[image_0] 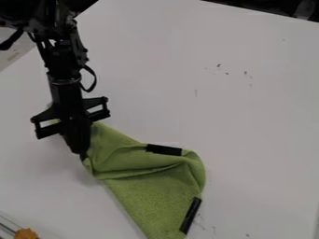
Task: Unfold the cloth from left to right
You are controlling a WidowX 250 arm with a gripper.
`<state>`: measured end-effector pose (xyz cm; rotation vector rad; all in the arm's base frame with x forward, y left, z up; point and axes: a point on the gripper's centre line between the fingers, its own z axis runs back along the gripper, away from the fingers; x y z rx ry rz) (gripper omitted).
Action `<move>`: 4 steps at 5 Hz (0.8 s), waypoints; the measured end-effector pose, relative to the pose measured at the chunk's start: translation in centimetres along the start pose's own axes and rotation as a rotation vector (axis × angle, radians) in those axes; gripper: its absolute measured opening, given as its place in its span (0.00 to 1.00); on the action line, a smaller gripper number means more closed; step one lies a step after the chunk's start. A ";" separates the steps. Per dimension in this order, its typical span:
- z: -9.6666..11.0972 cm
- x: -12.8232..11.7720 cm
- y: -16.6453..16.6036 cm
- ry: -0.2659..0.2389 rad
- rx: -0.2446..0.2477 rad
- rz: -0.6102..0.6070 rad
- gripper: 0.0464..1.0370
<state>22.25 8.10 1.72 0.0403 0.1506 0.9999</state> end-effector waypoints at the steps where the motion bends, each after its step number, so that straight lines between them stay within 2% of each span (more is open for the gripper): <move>1: 0.6 -0.2 0.1 -0.002 0.008 0.005 0.02; 2: 2.4 -0.4 -0.3 -0.030 0.009 -0.016 0.02; 3: 4.3 -1.0 -1.3 -0.053 0.034 -0.019 0.02; 4: 6.0 -1.2 -3.4 -0.080 0.002 -0.037 0.02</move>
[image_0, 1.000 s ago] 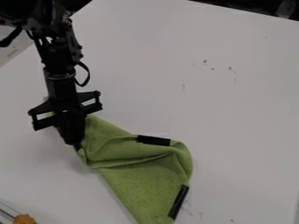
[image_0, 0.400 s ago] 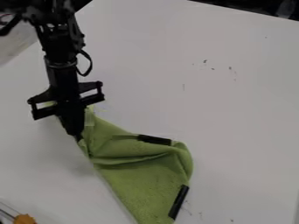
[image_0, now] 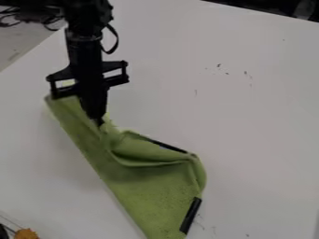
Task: Unfold the cloth from left to right
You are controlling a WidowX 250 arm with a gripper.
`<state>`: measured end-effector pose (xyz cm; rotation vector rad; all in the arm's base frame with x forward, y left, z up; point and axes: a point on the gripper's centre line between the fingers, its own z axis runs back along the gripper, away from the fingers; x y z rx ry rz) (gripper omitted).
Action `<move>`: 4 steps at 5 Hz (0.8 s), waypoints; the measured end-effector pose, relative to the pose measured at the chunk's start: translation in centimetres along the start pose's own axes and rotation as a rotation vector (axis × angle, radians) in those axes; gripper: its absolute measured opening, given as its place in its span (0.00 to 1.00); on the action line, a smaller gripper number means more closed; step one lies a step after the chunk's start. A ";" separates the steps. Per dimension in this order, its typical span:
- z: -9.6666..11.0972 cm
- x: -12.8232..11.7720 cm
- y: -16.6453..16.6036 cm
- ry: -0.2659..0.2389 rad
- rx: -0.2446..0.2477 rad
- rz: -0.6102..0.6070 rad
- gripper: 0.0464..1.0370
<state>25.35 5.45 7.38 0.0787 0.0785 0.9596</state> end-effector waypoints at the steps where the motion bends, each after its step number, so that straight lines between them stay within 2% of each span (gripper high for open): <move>1: 1.9 0.2 -2.8 -0.032 -0.068 -0.016 0.02; 3: 1.3 1.8 -7.0 -0.025 -0.166 -0.072 0.02; 4: 1.4 2.6 -9.2 -0.023 -0.243 -0.084 0.02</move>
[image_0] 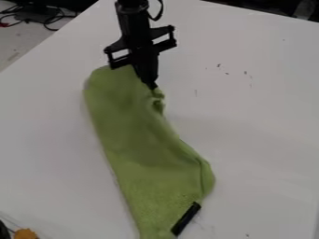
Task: Unfold the cloth from left to right
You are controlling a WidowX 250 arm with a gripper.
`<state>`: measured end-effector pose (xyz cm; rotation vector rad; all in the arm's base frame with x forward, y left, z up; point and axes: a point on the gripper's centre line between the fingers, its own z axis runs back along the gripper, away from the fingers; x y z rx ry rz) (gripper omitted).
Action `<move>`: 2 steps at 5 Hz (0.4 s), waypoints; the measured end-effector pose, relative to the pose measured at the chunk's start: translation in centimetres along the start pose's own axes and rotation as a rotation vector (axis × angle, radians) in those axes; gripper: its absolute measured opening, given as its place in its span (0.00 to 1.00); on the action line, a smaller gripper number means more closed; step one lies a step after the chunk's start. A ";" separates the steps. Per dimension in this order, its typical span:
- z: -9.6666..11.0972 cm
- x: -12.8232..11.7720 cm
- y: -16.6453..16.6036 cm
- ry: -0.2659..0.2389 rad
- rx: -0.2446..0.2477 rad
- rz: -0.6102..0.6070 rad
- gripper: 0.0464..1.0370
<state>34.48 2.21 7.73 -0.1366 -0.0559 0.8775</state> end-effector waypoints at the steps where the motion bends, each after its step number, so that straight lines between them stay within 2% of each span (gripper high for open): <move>1: -0.6 1.2 -1.9 -0.016 -0.074 0.036 0.02; 2: -1.8 3.2 -3.1 -0.027 -0.162 0.076 0.02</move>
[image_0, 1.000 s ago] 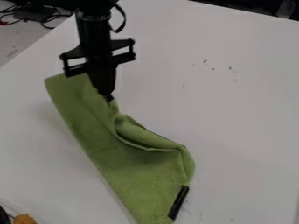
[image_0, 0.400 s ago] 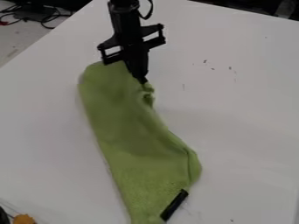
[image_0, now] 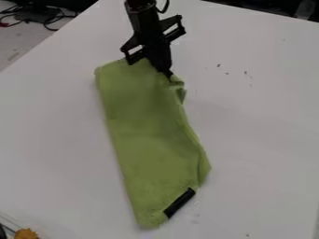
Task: Unfold the cloth from left to right
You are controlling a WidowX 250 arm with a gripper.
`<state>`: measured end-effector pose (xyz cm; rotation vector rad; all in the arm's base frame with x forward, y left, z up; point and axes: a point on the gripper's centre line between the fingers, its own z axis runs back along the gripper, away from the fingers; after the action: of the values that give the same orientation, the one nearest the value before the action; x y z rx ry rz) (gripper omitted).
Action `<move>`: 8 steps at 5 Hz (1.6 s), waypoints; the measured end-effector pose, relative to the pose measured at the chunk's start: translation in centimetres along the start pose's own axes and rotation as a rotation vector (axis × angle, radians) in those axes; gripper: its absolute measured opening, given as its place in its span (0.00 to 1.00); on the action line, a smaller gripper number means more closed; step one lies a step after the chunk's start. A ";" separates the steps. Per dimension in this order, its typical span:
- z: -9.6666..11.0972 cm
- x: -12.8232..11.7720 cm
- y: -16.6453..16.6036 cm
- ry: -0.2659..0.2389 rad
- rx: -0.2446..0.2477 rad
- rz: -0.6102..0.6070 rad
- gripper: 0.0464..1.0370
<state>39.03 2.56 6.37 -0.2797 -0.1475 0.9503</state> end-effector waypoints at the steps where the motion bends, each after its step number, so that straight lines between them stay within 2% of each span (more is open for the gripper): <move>1: -1.8 1.4 -0.6 -0.015 -0.063 0.035 0.02; 2: -3.7 1.8 -0.8 -0.026 -0.116 0.079 0.06; 3: -4.7 2.3 -0.5 -0.008 -0.078 0.032 0.23; 4: -4.4 2.4 -0.1 -0.017 -0.001 0.021 0.50; 5: -3.6 2.3 -1.1 -0.022 0.028 -0.021 0.81; 6: -3.4 2.3 -1.2 -0.021 0.035 -0.032 0.97; 7: -0.7 2.5 -1.8 -0.069 0.023 -0.048 0.97; 8: 0.2 1.2 -0.5 0.032 0.089 -0.103 0.96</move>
<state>40.03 3.29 6.70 -0.2036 -0.0889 0.8475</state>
